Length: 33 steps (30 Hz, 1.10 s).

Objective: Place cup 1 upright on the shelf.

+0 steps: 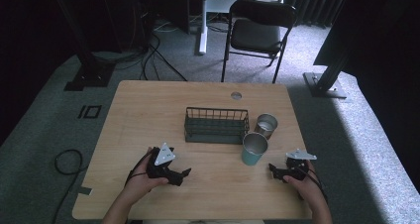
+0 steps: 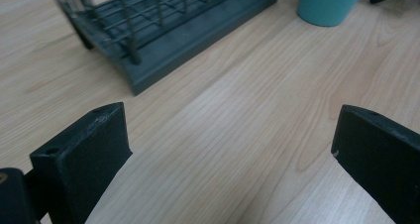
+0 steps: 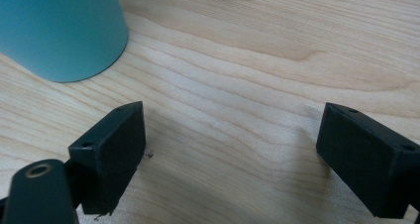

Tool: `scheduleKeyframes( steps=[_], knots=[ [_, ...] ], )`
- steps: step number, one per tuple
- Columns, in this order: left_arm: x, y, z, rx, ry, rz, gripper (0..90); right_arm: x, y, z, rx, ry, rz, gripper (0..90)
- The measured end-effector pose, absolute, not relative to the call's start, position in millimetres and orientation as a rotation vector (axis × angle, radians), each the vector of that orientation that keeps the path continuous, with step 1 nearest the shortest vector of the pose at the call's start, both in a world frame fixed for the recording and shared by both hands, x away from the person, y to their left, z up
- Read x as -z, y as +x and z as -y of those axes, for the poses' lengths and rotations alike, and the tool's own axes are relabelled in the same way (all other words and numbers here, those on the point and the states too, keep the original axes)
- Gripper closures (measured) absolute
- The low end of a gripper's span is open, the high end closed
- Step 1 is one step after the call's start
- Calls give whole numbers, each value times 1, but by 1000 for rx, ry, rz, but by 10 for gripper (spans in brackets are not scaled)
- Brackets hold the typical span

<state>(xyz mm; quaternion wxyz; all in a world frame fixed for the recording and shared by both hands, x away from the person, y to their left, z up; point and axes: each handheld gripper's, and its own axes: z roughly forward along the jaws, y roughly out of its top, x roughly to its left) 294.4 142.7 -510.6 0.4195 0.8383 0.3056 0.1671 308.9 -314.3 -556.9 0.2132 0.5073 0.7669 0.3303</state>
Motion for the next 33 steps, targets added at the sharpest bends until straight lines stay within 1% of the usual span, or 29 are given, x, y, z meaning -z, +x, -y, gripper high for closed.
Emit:
scheduleKeyframes(
  steps=[9,16,23,33],
  knots=[
    [512,297,-117,-384,2108,-701,20,557,309,314,-916,1408,-2129,114],
    [516,299,-103,-353,2093,-685,20,557,309,314,-916,1408,-2129,114],
    [512,302,-83,-324,2085,-619,20,557,309,314,-917,1408,-2128,114],
    [504,309,-63,-310,2065,-568,21,557,309,314,-917,1408,-2128,114]
  ],
)
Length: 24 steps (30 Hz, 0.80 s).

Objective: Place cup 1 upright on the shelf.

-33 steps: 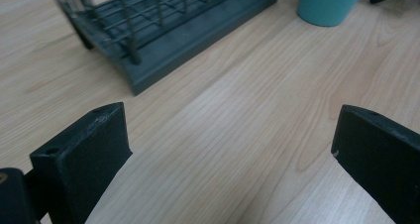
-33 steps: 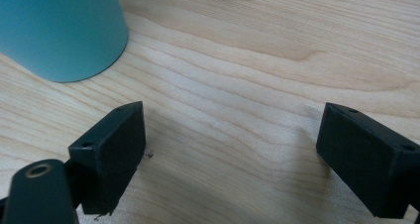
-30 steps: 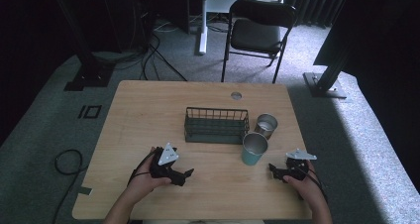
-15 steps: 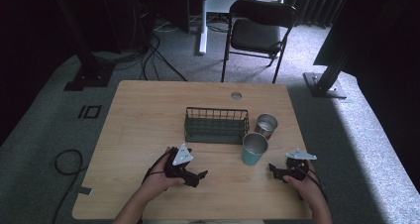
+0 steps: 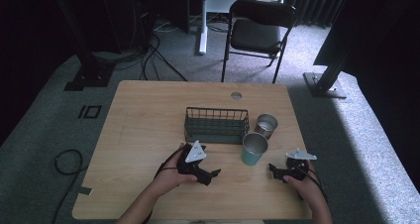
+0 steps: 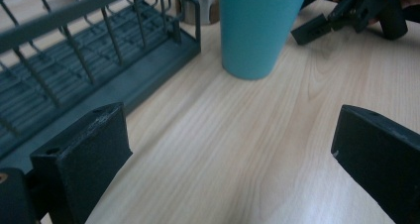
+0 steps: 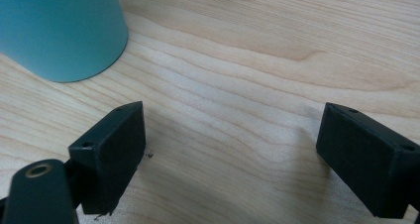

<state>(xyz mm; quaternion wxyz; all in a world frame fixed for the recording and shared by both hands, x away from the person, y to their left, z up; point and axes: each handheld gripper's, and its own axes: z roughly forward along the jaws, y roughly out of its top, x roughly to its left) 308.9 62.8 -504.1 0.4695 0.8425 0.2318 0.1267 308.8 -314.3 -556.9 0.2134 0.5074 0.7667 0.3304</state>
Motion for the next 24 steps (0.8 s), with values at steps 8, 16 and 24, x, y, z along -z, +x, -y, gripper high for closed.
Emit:
scheduleKeyframes(
  steps=[8,16,24],
  knots=[
    [498,316,-48,-314,2049,-545,21,557,309,314,-917,1409,-2128,114],
    [499,324,-36,-307,2056,-527,21,557,309,314,-917,1409,-2128,114],
    [498,327,-21,-300,2064,-501,21,557,309,314,-917,1409,-2128,114]
  ],
)
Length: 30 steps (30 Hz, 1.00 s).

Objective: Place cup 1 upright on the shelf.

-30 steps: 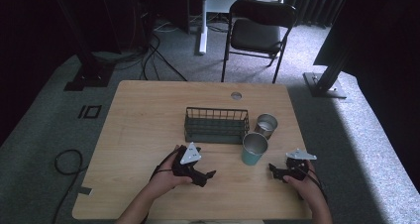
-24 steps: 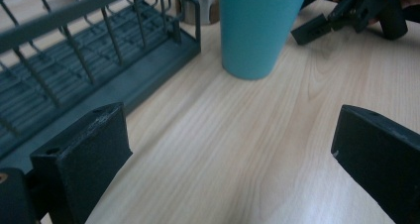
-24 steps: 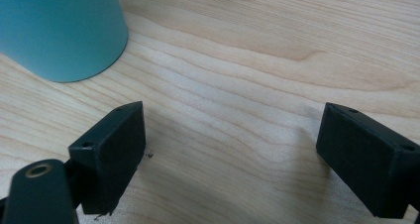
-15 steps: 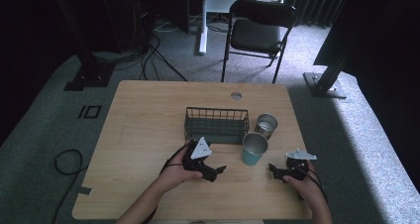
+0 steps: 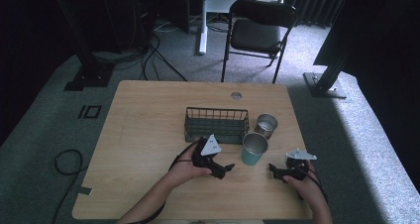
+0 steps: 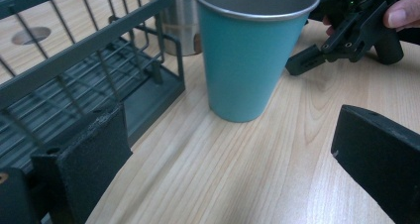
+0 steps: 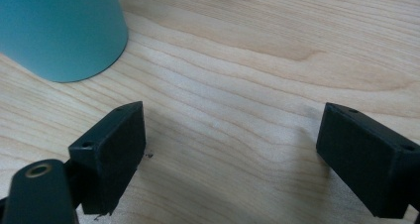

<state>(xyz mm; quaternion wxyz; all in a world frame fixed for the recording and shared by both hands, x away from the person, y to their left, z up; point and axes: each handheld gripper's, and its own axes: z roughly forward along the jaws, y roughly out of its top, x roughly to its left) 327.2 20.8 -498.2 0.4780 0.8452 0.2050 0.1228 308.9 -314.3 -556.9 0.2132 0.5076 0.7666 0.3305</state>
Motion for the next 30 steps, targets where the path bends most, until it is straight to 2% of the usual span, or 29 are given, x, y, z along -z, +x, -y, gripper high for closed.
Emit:
scheduleKeyframes(
  steps=[7,9,30],
  knots=[
    [494,332,-5,-301,2060,-470,22,557,309,314,-917,1409,-2128,114],
    [493,332,0,-301,2057,-464,50,557,309,314,-918,1410,-2127,114],
    [504,352,48,-282,2074,-461,47,557,309,314,-917,1407,-2128,114]
  ],
)
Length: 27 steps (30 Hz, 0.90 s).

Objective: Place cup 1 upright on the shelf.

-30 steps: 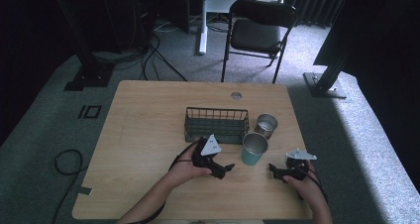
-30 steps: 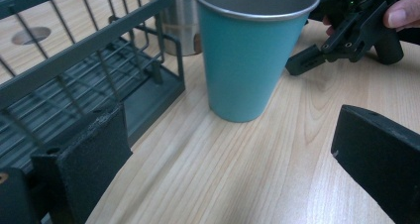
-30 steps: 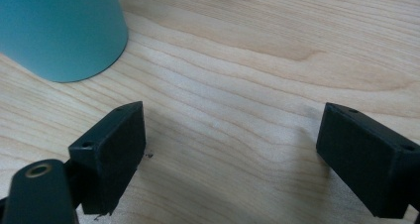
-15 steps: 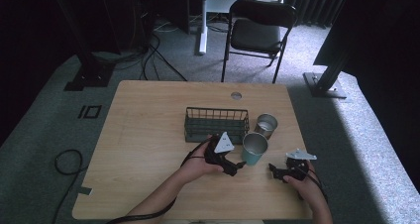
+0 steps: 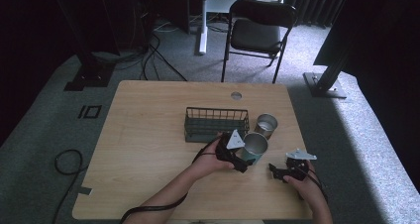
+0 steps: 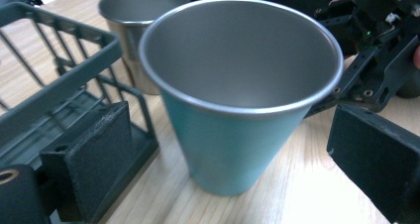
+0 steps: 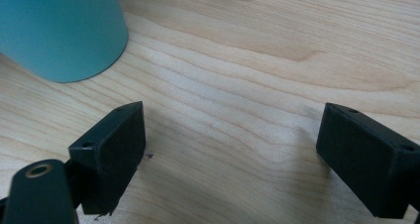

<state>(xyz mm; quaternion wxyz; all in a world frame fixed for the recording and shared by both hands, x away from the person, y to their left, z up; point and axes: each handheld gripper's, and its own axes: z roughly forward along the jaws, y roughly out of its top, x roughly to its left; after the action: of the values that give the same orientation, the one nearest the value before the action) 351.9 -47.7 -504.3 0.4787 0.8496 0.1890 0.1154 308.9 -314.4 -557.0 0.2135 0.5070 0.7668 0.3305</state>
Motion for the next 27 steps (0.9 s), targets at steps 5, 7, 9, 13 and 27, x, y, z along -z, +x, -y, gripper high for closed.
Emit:
scheduleKeyframes(
  steps=[5,7,9,13,27],
  knots=[
    [508,354,60,-286,2062,-452,47,557,309,314,-919,1408,-2127,114],
    [509,355,64,-269,2050,-460,47,557,309,314,-919,1408,-2126,114],
    [510,356,68,-284,2048,-460,47,557,309,314,-919,1408,-2126,114],
    [512,357,73,-291,2035,-463,47,557,309,314,-919,1408,-2126,114],
    [516,357,84,-318,1993,-470,50,557,309,314,-918,1407,-2127,114]
  ],
)
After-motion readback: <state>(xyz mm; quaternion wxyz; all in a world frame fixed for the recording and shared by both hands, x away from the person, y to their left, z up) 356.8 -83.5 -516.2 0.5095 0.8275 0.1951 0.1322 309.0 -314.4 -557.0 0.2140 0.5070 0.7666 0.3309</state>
